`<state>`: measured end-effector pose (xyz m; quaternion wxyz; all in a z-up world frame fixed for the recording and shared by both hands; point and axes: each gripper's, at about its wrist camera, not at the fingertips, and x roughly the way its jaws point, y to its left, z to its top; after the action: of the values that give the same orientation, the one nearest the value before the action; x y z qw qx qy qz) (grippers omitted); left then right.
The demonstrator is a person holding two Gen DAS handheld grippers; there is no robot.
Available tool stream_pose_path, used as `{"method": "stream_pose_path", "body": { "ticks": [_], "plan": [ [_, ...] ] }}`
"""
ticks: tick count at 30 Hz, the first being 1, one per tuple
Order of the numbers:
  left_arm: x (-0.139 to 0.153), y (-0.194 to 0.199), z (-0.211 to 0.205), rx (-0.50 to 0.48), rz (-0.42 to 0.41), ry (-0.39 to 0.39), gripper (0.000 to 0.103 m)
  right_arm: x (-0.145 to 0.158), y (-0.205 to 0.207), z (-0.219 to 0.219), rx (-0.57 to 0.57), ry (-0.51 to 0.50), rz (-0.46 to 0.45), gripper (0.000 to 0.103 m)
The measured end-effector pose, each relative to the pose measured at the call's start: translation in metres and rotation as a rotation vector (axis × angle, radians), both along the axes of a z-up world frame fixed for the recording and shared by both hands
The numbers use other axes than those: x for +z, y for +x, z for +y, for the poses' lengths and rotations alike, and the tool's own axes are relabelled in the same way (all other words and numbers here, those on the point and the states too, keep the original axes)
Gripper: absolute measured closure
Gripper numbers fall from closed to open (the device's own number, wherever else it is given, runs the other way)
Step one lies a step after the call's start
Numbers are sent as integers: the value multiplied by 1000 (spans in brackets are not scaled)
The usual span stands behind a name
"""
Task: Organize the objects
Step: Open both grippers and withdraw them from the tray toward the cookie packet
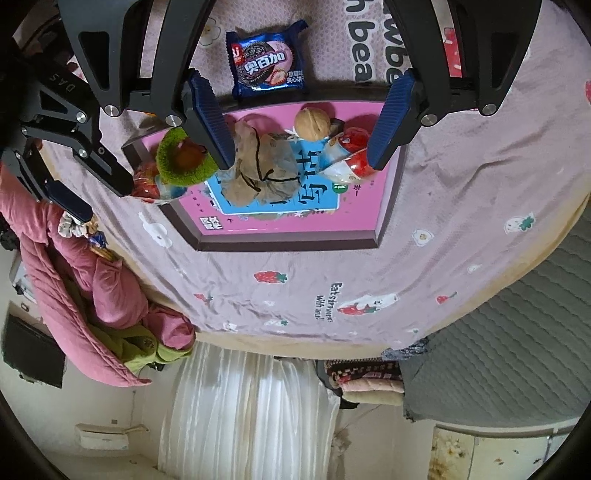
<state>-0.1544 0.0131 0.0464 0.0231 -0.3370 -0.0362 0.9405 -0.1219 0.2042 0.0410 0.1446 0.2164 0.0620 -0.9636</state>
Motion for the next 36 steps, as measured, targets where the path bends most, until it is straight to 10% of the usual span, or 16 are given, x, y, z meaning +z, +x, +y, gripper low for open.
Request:
{"method": "stream_pose_path", "body": {
  "ticks": [36],
  "plan": [
    [-37,73,27,-61,-107,-49,27,-21,73,11,16,-2,-52,19]
  ]
}}
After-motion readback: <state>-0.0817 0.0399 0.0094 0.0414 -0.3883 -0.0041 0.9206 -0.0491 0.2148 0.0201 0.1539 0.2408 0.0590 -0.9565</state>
